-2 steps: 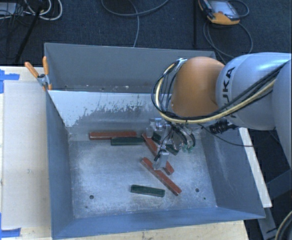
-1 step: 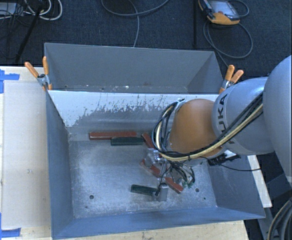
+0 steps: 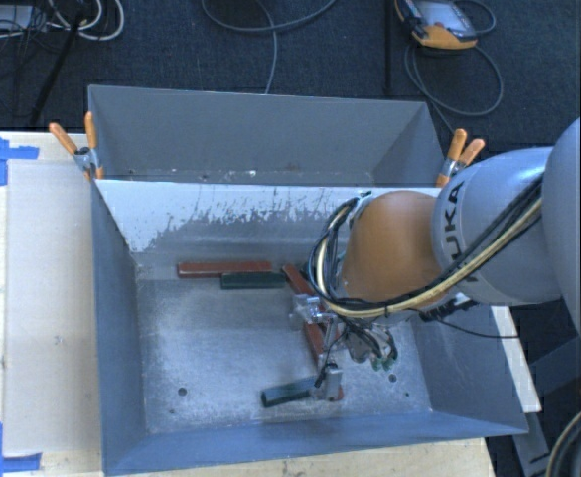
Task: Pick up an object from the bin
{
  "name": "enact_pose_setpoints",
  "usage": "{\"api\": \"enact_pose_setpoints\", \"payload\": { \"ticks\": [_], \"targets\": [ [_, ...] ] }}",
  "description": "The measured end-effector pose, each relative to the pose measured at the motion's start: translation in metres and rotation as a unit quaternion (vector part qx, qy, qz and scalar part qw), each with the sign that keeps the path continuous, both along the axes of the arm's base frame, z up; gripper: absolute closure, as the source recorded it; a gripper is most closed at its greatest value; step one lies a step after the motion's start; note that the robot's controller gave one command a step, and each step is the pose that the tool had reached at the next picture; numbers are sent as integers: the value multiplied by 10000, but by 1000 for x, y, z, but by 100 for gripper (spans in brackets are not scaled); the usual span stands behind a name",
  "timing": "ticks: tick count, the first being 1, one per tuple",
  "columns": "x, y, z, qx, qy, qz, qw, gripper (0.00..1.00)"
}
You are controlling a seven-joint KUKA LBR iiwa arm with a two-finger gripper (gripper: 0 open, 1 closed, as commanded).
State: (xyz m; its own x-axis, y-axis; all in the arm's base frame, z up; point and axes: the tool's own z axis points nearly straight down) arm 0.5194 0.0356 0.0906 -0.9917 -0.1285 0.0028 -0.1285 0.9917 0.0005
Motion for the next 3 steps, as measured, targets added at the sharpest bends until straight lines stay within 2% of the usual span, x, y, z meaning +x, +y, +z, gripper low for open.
{"api": "enact_pose_setpoints", "payload": {
  "ticks": [1, 2, 3],
  "targets": [
    [-26, 19, 9, -3, -3, -703, 9975, 0],
    [-10, 21, -15, 0, -13, 177, 9998, 0],
    [-38, 20, -21, -6, 5, -1420, 9899, 100]
  ]
}}
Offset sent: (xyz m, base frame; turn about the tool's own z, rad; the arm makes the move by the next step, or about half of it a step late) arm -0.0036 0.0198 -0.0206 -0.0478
